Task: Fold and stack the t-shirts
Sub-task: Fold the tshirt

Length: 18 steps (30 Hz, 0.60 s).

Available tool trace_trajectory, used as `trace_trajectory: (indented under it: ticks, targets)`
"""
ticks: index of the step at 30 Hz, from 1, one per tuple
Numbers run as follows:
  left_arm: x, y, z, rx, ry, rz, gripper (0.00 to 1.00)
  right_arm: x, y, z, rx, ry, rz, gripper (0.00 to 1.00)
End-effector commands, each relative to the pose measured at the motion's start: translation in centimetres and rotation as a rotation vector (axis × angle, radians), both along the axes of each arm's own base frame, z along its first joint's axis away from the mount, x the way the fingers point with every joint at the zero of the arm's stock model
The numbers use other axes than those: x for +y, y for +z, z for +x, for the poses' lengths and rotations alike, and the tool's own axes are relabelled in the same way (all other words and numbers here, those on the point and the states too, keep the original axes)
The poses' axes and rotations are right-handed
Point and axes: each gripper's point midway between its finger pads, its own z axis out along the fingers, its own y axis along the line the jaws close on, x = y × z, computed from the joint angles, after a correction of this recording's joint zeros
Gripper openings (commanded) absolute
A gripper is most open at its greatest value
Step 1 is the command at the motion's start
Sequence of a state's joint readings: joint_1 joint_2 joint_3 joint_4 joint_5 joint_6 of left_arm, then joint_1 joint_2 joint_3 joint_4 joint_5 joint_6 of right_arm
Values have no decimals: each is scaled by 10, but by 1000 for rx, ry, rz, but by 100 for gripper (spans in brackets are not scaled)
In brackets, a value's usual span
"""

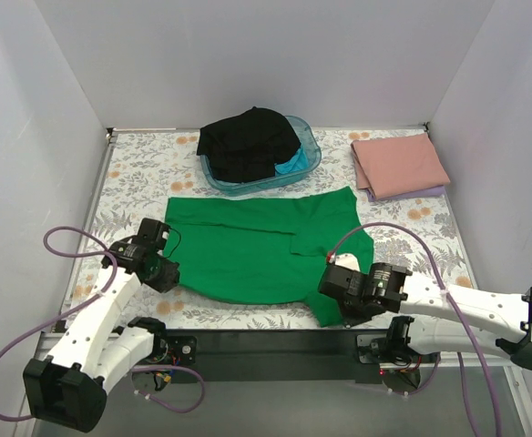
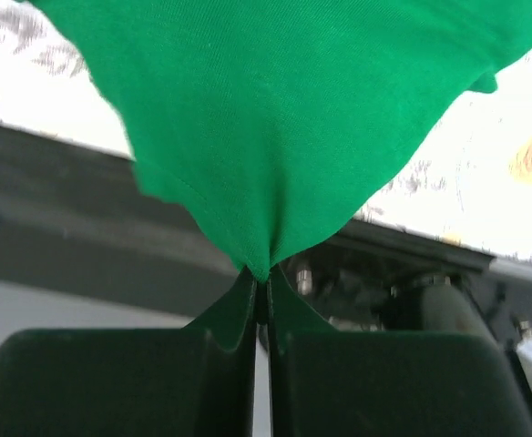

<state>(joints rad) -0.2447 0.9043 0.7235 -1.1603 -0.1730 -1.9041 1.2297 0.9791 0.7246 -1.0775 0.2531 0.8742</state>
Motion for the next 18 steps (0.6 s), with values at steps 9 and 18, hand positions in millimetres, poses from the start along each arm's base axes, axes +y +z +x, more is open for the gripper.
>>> trace_trajectory:
  ticks: [9,18]
  targets:
    - [-1,10,-2,-27,6,-16,0,-16,15,-27,91,9,-93,1]
    - [-3,5,15,-6,-9,3,0,8,27,27,-44,-19,-71,1]
